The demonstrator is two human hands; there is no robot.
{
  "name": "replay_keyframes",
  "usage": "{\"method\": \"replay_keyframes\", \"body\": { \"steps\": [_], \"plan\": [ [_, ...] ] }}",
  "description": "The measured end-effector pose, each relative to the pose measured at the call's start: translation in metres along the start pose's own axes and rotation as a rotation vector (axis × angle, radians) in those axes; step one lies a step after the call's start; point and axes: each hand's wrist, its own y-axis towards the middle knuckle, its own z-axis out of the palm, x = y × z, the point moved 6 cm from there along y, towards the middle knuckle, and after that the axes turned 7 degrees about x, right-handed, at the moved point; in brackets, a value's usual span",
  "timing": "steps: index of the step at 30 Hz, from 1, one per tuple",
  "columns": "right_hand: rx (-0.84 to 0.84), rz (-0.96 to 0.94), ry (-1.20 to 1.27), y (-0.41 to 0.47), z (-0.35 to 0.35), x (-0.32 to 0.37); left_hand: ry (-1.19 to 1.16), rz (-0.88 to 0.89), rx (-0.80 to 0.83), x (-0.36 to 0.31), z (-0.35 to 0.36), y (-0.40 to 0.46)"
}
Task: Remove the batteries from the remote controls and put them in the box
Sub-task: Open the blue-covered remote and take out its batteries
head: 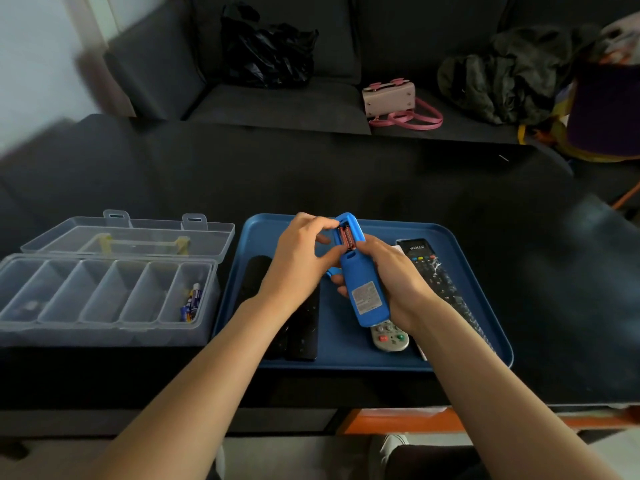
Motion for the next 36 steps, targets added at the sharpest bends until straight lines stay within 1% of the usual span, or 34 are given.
{"method": "replay_keyframes", "body": {
  "steps": [5, 9, 19, 22, 25, 28, 32, 36],
  "plan": [
    [-0.018, -0.041, -0.053, -0.001, 0.003, 0.002, -0.022, -0.007, -0.034, 0.000, -0.006, 0.003],
    [-0.053, -0.078, -0.178, -0.001, 0.005, 0.004, -0.006, -0.005, 0.003, -0.001, -0.006, 0.002],
    [-0.032, -0.099, -0.312, 0.001, 0.011, -0.001, 0.011, -0.060, -0.041, 0.006, -0.017, 0.003],
    [-0.035, -0.103, -0.266, 0.005, 0.013, -0.001, 0.044, -0.050, -0.046, 0.005, -0.018, 0.002],
    [-0.037, -0.057, -0.117, 0.008, 0.015, -0.002, 0.043, -0.012, -0.065, 0.000, -0.019, 0.000],
    [-0.036, -0.036, -0.031, 0.007, 0.015, -0.001, 0.073, 0.029, -0.020, -0.005, -0.016, -0.001],
    [-0.018, -0.035, -0.053, 0.004, 0.015, 0.000, 0.126, 0.052, 0.019, -0.008, -0.016, -0.002],
    [-0.033, -0.049, -0.158, 0.004, 0.015, -0.001, 0.165, 0.026, 0.100, -0.008, -0.013, 0.000]
  ]
}}
